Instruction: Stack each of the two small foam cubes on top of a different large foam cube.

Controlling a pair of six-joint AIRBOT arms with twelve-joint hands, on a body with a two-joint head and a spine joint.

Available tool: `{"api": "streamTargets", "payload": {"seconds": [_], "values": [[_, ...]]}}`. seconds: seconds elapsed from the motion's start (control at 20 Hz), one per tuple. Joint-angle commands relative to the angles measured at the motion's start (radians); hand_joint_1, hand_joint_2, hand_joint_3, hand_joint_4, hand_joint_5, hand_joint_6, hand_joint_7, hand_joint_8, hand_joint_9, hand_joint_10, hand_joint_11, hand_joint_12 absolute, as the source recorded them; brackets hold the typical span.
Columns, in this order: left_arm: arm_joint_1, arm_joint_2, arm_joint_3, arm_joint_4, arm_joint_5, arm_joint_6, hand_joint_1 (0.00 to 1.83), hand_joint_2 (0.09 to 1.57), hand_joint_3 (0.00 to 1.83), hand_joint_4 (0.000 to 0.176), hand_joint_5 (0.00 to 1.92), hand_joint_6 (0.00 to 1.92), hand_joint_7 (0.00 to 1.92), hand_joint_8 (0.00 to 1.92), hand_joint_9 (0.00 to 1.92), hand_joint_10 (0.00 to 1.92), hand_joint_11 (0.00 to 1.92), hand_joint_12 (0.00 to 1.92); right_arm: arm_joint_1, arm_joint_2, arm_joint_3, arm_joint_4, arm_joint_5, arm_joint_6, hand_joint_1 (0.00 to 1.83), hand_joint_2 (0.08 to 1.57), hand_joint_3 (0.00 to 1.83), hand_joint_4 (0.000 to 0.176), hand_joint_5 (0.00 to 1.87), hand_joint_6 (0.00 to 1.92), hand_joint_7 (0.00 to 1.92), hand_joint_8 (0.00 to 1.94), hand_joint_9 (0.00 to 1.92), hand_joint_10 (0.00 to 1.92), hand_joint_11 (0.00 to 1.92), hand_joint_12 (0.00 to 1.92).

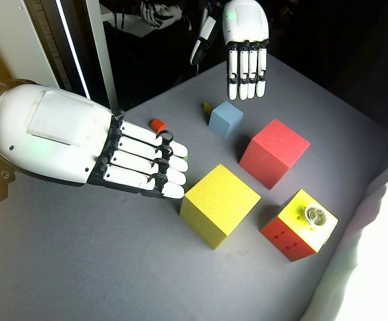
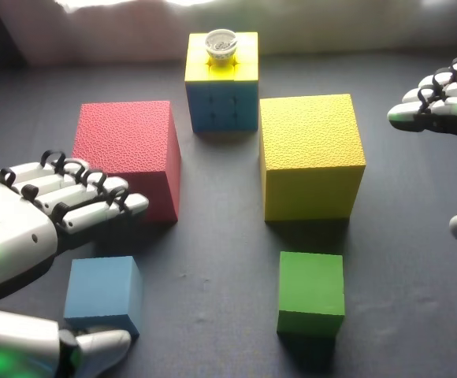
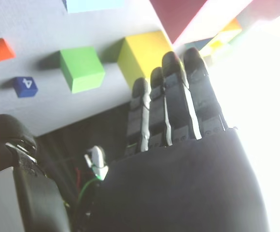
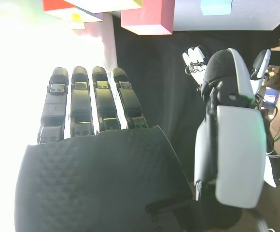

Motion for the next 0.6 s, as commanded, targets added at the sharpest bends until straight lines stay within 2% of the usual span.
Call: {"api": "streamTargets", "payload": {"seconds": [0.0, 0.05, 0.15, 0.25, 0.35, 0.4, 0.45, 0.5, 0.55], "values": [[-0.016, 0.005, -0.001, 0.002, -0.093, 0.001, 0.0, 1.04, 0.08, 0.0, 0.0, 0.0, 0.0, 0.0, 0.0, 0.0, 0.0, 0.0, 0.01, 0.011, -0.001, 0.028, 0.088, 0.003, 0.09, 1.13, 0.04, 0.0, 0.12, 0.02, 0.11, 0.01, 0.1, 0.02, 0.0, 0.26], [-0.016, 0.005, -0.001, -0.006, -0.093, 0.01, 0.02, 1.06, 0.06, 0.0, 0.0, 0.0, 0.0, 0.0, 0.0, 0.0, 0.0, 0.0, 0.01, 0.011, -0.001, 0.028, 0.088, 0.003, 0.11, 1.13, 0.01, 0.0, 0.16, 0.0, 0.14, 0.0, 0.13, 0.0, 0.0, 0.33], [-0.016, 0.005, -0.001, -0.025, -0.093, 0.032, 0.03, 1.06, 0.04, 0.0, 0.0, 0.0, 0.0, 0.0, 0.0, 0.0, 0.0, 0.0, 0.01, 0.011, -0.001, 0.028, 0.088, 0.003, 0.12, 1.13, 0.0, 0.0, 0.13, 0.0, 0.12, 0.0, 0.11, 0.0, 0.0, 0.29], [-0.015, 0.005, -0.001, -0.032, -0.082, 0.044, 0.18, 1.0, 0.0, 0.0, 0.0, 0.0, 0.0, 0.0, 0.0, 0.0, 0.0, 0.0, 0.01, 0.011, -0.001, 0.028, 0.088, 0.003, 0.21, 1.08, 0.0, 0.0, 0.14, 0.0, 0.14, 0.0, 0.13, 0.0, 0.0, 0.34], [-0.016, 0.005, -0.003, -0.032, -0.081, 0.05, 0.47, 0.94, 0.0, 0.0, 0.0, 0.0, 0.0, 0.0, 0.0, 0.0, 0.0, 0.0, 0.009, 0.011, -0.003, 0.028, 0.088, 0.008, 0.35, 1.04, 0.0, 0.0, 0.1, 0.0, 0.11, 0.0, 0.1, 0.0, 0.0, 0.28], [-0.017, 0.005, -0.005, -0.032, -0.081, 0.052, 0.66, 0.91, 0.0, 0.0, 0.0, 0.0, 0.0, 0.0, 0.0, 0.0, 0.0, 0.0, 0.003, 0.011, -0.003, 0.028, 0.088, 0.037, 0.52, 1.03, 0.0, 0.0, 0.05, 0.0, 0.05, 0.0, 0.04, 0.0, 0.0, 0.17], [-0.017, 0.004, -0.008, -0.032, -0.081, 0.054, 0.76, 0.9, 0.0, 0.0, 0.0, 0.0, 0.0, 0.0, 0.0, 0.0, 0.0, 0.0, -0.009, 0.011, -0.003, 0.028, 0.086, 0.071, 0.58, 1.03, 0.0, 0.0, 0.03, 0.0, 0.02, 0.0, 0.02, 0.0, 0.0, 0.12], [-0.017, 0.004, -0.01, -0.034, -0.081, 0.055, 0.81, 0.91, 0.0, 0.0, 0.0, 0.0, 0.0, 0.0, 0.0, 0.0, 0.0, 0.0, -0.021, 0.011, -0.003, 0.028, 0.084, 0.09, 0.77, 1.0, 0.0, 0.0, 0.01, 0.0, 0.0, 0.0, 0.01, 0.0, 0.0, 0.12], [-0.017, 0.003, -0.013, -0.049, -0.077, 0.071, 0.84, 0.9, 0.0, 0.0, 0.0, 0.0, 0.0, 0.0, 0.0, 0.0, 0.0, 0.0, -0.03, 0.01, -0.005, 0.028, 0.084, 0.103, 0.8, 1.0, 0.0, 0.0, 0.0, 0.0, 0.0, 0.0, 0.0, 0.0, 0.0, 0.07]]}}
